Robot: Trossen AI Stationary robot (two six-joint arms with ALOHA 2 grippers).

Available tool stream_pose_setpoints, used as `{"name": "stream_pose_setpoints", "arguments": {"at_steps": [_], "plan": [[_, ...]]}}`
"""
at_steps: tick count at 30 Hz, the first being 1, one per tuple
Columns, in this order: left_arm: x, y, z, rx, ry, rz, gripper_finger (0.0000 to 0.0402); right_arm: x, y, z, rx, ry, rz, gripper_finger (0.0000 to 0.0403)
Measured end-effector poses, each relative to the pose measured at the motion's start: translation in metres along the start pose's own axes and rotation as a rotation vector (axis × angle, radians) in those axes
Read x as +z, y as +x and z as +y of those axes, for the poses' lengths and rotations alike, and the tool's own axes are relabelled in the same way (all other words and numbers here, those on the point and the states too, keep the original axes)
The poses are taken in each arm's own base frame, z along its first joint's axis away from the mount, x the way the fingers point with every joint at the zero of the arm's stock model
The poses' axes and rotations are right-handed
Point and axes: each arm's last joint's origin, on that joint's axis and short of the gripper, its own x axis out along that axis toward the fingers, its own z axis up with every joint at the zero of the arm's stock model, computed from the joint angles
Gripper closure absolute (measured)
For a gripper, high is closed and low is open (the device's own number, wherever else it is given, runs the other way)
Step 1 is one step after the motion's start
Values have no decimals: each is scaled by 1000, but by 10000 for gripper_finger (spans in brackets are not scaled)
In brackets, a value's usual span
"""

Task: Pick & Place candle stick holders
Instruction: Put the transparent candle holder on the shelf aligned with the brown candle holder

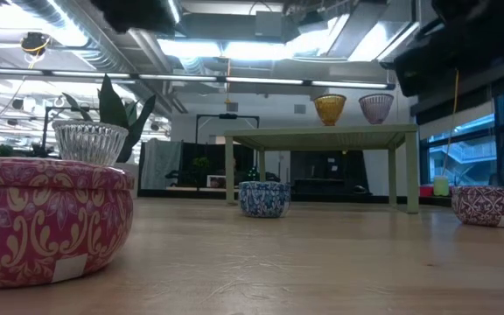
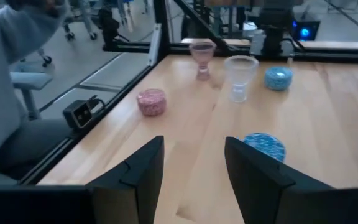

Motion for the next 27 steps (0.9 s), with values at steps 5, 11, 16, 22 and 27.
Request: {"name": "stream_pose_setpoints", "arguments": {"at_steps": [5, 11, 16, 22, 27], "plan": [[-19, 5, -2, -39, -101, 211, 285, -12, -5, 4, 22, -37, -92, 230], [-39, 15, -8, -65, -182, 453, 285, -27, -8, 5, 23, -61, -171, 230], [-47, 28, -15, -50, -169, 525, 285, -28, -8, 5, 23, -66, -189, 230], [-56, 42, -20, 1, -86, 570, 285, -27, -8, 5, 24, -67, -192, 230], [-63, 45, -21, 29, -62, 625, 285, -27, -8, 5, 23, -68, -193, 230]]}}
